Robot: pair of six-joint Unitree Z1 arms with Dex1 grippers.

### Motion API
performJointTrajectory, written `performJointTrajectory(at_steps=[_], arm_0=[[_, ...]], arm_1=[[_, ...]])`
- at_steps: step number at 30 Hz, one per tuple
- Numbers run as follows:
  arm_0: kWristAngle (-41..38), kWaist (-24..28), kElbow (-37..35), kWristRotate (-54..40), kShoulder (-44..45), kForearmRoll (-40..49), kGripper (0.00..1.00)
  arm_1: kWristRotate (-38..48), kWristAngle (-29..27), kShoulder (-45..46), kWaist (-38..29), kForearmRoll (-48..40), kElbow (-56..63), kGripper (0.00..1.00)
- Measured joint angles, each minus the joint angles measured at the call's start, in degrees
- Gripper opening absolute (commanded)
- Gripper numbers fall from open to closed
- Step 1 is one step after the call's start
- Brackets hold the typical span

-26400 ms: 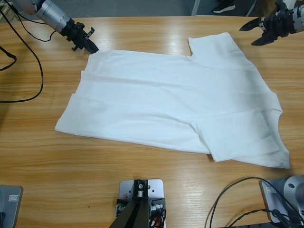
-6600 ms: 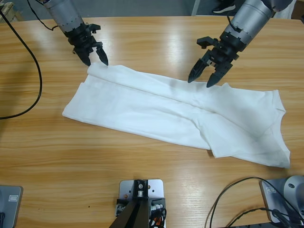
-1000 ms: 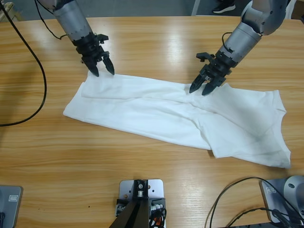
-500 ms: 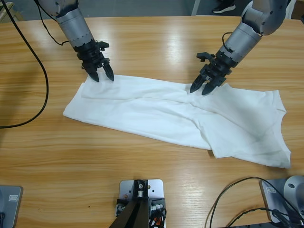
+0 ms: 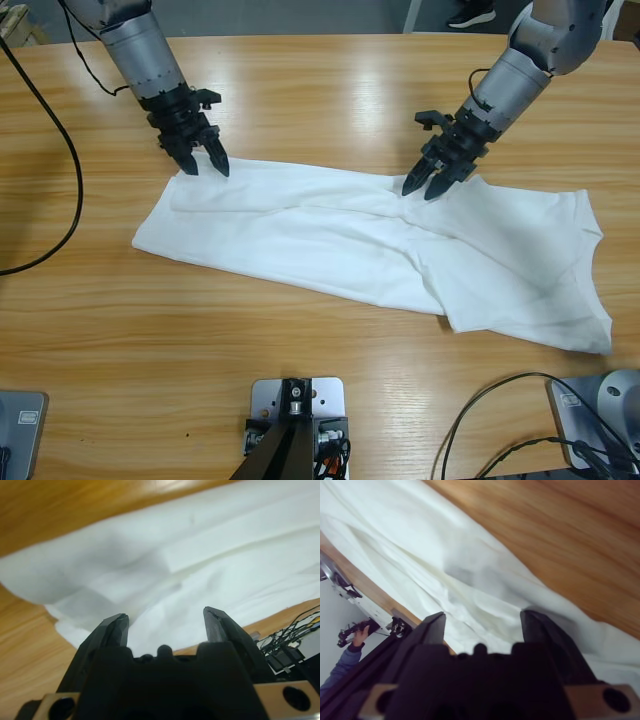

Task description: Fold clothes

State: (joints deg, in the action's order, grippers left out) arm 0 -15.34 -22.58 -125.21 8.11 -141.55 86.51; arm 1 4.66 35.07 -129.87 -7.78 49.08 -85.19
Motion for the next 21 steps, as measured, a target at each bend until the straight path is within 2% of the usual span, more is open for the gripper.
performJointTrajectory(at_steps=[10,21], arm_0=[[0.0,0.0,4.6,-0.6,2.0,0.0,0.600],[1.8,0.0,4.8,-0.7,2.1,0.0,0.605]], arm_1=[[-0.1,0.0,0.0,0.0,0.0,0.0,0.619],[-0.6,0.0,0.0,0.1,0.0,0.4,0.619]])
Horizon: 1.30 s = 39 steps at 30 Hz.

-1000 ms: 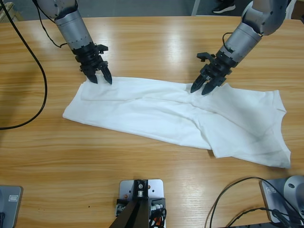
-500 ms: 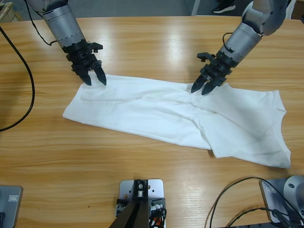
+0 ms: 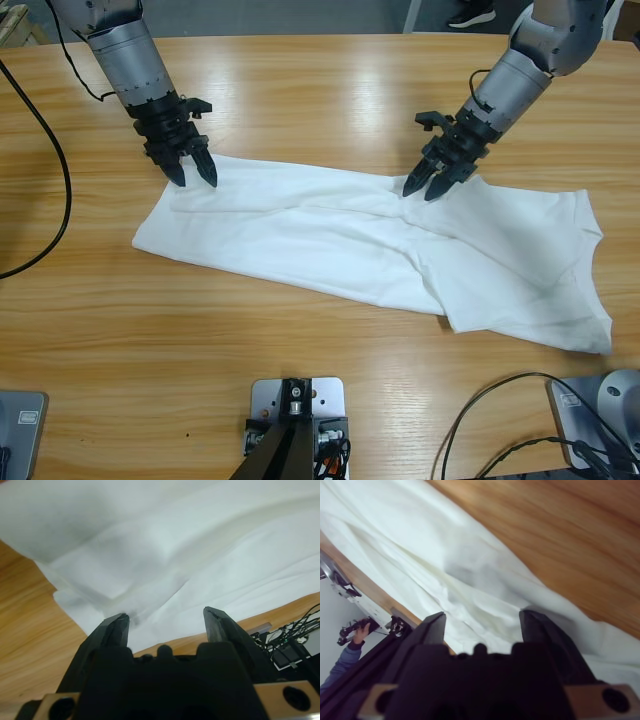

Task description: Fold clothes

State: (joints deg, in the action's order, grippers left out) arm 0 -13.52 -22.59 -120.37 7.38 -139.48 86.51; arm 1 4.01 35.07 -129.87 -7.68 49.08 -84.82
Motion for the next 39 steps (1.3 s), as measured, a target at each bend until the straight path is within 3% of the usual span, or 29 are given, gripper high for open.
performJointTrajectory(at_steps=[14,15,16,17,18,39], arm_0=[[0.6,0.0,-2.2,-0.7,-3.3,0.0,0.599],[0.6,0.0,-2.2,-0.7,-3.5,0.0,0.543],[0.6,0.0,-2.4,-0.7,-3.5,0.0,0.381],[0.7,0.0,-2.4,-0.7,-3.5,0.0,0.100],[0.9,-0.1,-2.5,-0.7,-3.5,0.0,0.000],[1.6,-0.2,-1.4,-2.5,1.3,0.0,0.000]], arm_1=[[-0.8,0.0,0.0,0.2,0.0,0.7,0.623],[-0.9,0.0,0.0,0.2,0.0,0.7,0.623],[-0.9,0.0,0.0,0.2,0.0,0.8,0.623],[-1.0,0.1,0.0,0.3,0.0,0.9,0.621],[-1.1,0.1,0.0,0.3,0.0,0.9,0.620],[-1.2,0.1,0.1,0.4,-0.2,1.1,0.607]])
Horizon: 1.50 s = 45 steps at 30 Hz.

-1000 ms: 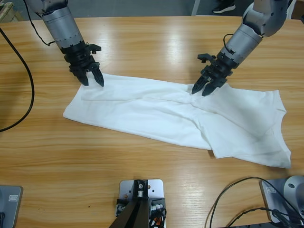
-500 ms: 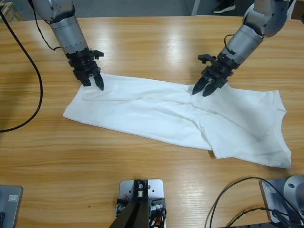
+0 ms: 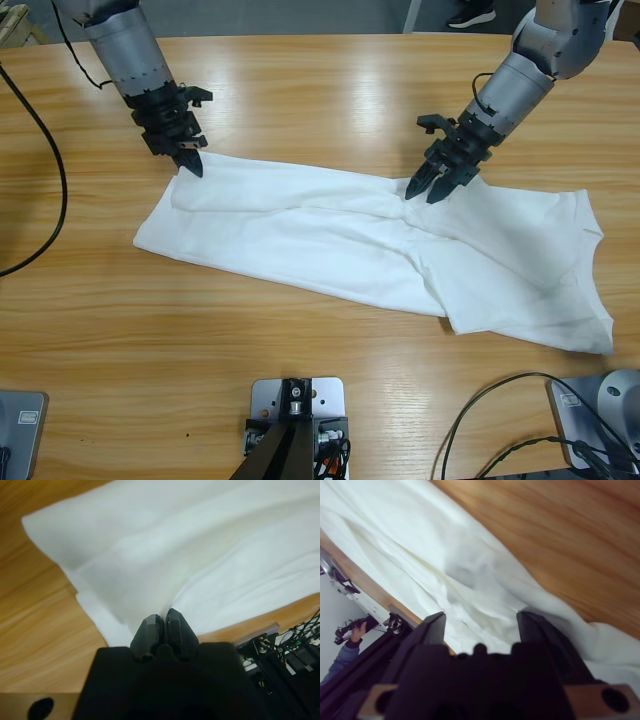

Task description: Fold clothes

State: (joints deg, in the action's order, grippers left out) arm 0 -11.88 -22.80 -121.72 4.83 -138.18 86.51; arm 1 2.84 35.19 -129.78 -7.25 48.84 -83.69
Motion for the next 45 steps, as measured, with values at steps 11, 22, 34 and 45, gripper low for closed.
performJointTrajectory(at_steps=[11,22,34,45], arm_0=[[0.3,0.0,4.9,-1.9,6.1,0.0,0.000],[0.3,0.0,7.5,-2.4,7.8,0.0,0.000],[0.3,-0.4,10.8,-2.7,10.5,0.0,0.000],[0.3,-3.5,12.1,-2.7,11.3,0.0,0.000]], arm_1=[[0.0,0.1,0.0,0.1,-0.1,0.1,0.582],[0.0,0.5,1.5,0.3,-0.2,1.1,0.989],[0.7,0.1,6.2,0.4,-0.1,4.3,0.987],[5.3,0.1,7.3,-4.7,-0.6,5.4,0.987]])
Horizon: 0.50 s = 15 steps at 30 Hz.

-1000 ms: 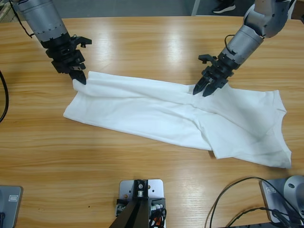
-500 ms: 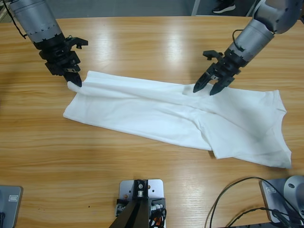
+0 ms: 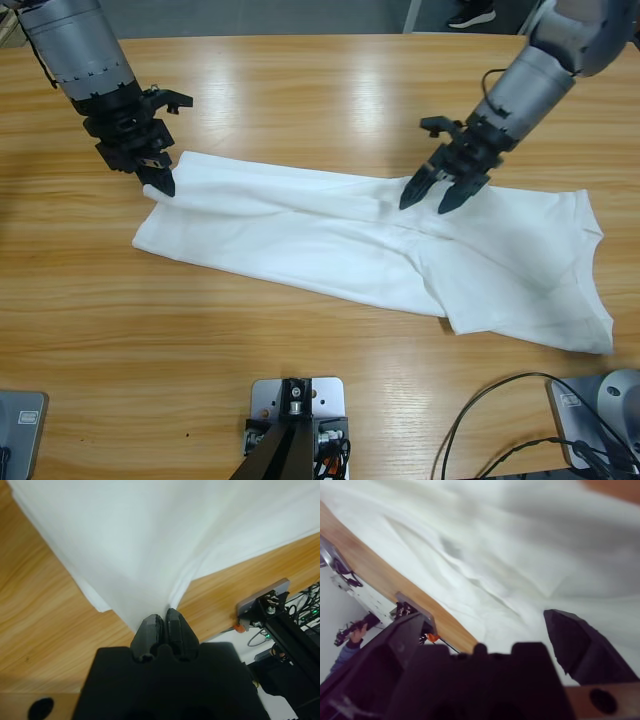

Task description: Fold clothes

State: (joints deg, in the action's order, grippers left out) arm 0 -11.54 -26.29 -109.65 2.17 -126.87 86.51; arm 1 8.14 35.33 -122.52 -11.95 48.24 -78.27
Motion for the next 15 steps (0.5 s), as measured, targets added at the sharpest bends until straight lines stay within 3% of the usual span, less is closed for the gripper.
performJointTrajectory(at_steps=[5,15], arm_0=[[0.0,-0.9,1.0,0.0,0.0,0.0,0.000],[0.0,-1.1,4.3,0.0,0.4,0.0,0.000]], arm_1=[[3.0,0.0,1.4,-4.4,-2.2,3.5,0.987],[6.2,0.0,8.2,-4.8,-5.9,10.2,0.987]])
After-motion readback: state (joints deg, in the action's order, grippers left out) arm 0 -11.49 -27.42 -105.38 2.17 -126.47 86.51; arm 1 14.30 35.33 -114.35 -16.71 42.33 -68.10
